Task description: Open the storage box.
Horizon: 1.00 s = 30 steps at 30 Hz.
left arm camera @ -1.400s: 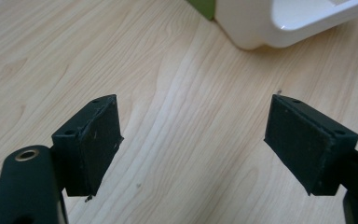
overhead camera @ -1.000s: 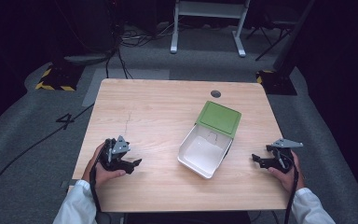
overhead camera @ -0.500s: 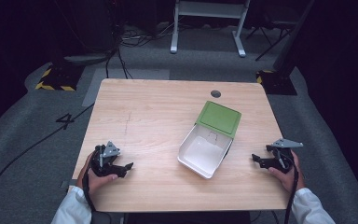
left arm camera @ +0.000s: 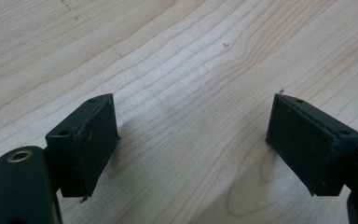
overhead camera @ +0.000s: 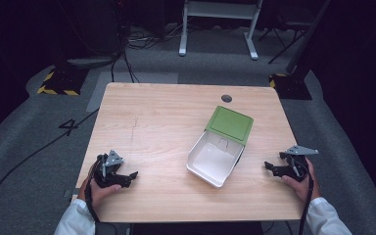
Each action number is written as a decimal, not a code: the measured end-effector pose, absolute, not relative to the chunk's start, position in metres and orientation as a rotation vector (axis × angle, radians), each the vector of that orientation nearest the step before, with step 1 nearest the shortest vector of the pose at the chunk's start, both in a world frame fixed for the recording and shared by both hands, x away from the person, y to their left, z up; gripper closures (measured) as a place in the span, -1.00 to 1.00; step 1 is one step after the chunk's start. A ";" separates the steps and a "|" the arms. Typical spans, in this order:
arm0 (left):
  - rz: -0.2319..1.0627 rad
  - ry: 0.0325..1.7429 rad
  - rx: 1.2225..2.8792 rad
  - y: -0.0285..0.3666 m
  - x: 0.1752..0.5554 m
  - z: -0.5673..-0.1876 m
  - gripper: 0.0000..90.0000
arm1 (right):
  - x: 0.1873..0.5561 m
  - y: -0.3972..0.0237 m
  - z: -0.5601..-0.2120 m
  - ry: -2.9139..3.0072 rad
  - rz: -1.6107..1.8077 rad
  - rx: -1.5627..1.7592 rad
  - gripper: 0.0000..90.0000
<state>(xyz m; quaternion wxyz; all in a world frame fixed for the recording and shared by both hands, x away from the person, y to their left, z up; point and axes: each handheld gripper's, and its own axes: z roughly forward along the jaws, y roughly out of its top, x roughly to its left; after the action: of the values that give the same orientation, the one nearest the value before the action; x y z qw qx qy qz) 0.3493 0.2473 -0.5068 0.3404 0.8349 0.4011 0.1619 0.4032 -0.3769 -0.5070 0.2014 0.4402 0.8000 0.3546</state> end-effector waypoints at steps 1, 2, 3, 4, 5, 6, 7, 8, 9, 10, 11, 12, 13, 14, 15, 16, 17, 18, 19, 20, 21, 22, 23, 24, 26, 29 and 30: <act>0.422 1.044 2.172 0.247 0.349 -0.507 -0.63 | 0.403 -0.377 -0.507 2.234 0.990 1.230 -0.66; 0.421 1.044 2.172 0.247 0.349 -0.507 -0.63 | 0.403 -0.377 -0.507 2.234 0.990 1.230 -0.66; 0.421 1.044 2.172 0.247 0.349 -0.507 -0.63 | 0.403 -0.377 -0.507 2.234 0.990 1.230 -0.66; 0.423 1.044 2.173 0.247 0.349 -0.507 -0.63 | 0.403 -0.377 -0.507 2.234 0.990 1.230 -0.66; 0.423 1.044 2.174 0.247 0.349 -0.507 -0.63 | 0.403 -0.377 -0.507 2.234 0.990 1.230 -0.66; 0.423 1.044 2.174 0.247 0.349 -0.507 -0.63 | 0.403 -0.377 -0.507 2.234 0.990 1.230 -0.66; 0.424 1.044 2.174 0.247 0.350 -0.507 -0.63 | 0.403 -0.377 -0.507 2.234 0.990 1.230 -0.66; 0.424 1.045 2.173 0.247 0.349 -0.507 -0.63 | 0.403 -0.377 -0.507 2.234 0.990 1.230 -0.66; 0.424 1.045 2.173 0.247 0.349 -0.507 -0.63 | 0.403 -0.377 -0.507 2.234 0.990 1.230 -0.66; 0.424 1.045 2.174 0.247 0.350 -0.507 -0.63 | 0.403 -0.377 -0.507 2.235 0.990 1.230 -0.66; 0.424 1.045 2.173 0.247 0.349 -0.507 -0.63 | 0.403 -0.377 -0.507 2.234 0.990 1.229 -0.66; 0.424 1.045 2.173 0.247 0.349 -0.507 -0.63 | 0.403 -0.377 -0.507 2.234 0.990 1.229 -0.66; 0.424 1.045 2.174 0.247 0.350 -0.507 -0.63 | 0.403 -0.377 -0.507 2.234 0.990 1.229 -0.66; 0.424 1.045 2.174 0.247 0.350 -0.507 -0.63 | 0.403 -0.377 -0.507 2.234 0.990 1.230 -0.66; 0.424 1.045 2.173 0.247 0.350 -0.507 -0.63 | 0.403 -0.377 -0.507 2.234 0.990 1.229 -0.66; 0.424 1.045 2.174 0.247 0.350 -0.507 -0.63 | 0.403 -0.377 -0.507 2.234 0.990 1.230 -0.66; 0.424 1.045 2.173 0.247 0.350 -0.507 -0.63 | 0.403 -0.377 -0.507 2.234 0.990 1.230 -0.66; 0.423 1.045 2.175 0.247 0.350 -0.507 -0.63 | 0.403 -0.377 -0.507 2.234 0.990 1.229 -0.66; 0.423 1.045 2.175 0.247 0.350 -0.507 -0.63 | 0.403 -0.377 -0.507 2.234 0.990 1.229 -0.66; 0.424 1.046 2.173 0.247 0.350 -0.507 -0.63 | 0.403 -0.377 -0.507 2.235 0.991 1.230 -0.66; 0.424 1.046 2.173 0.247 0.350 -0.507 -0.63 | 0.403 -0.377 -0.507 2.235 0.991 1.230 -0.66; 0.425 1.046 2.173 0.247 0.350 -0.507 -0.63 | 0.403 -0.377 -0.507 2.235 0.990 1.229 -0.66; 0.422 1.051 2.171 0.247 0.349 -0.507 -0.63 | 0.403 -0.377 -0.507 2.235 0.990 1.229 -0.66; 0.424 1.053 2.170 0.247 0.350 -0.507 -0.63 | 0.403 -0.377 -0.507 2.235 0.990 1.229 -0.66; 0.424 1.057 2.169 0.247 0.349 -0.507 -0.63 | 0.403 -0.377 -0.507 2.237 0.992 1.227 -0.66; 0.426 1.060 2.169 0.247 0.349 -0.507 -0.64 | 0.403 -0.377 -0.507 2.238 0.992 1.227 -0.66; 0.426 1.060 2.169 0.247 0.349 -0.507 -0.63 | 0.403 -0.377 -0.507 2.238 0.992 1.227 -0.66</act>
<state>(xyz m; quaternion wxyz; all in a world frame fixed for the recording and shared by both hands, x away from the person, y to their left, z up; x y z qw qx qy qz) 0.3494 0.2470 -0.5068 0.3382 0.8326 0.4070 0.1635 0.4025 -0.3772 -0.5070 0.2005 0.4390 0.8007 0.3549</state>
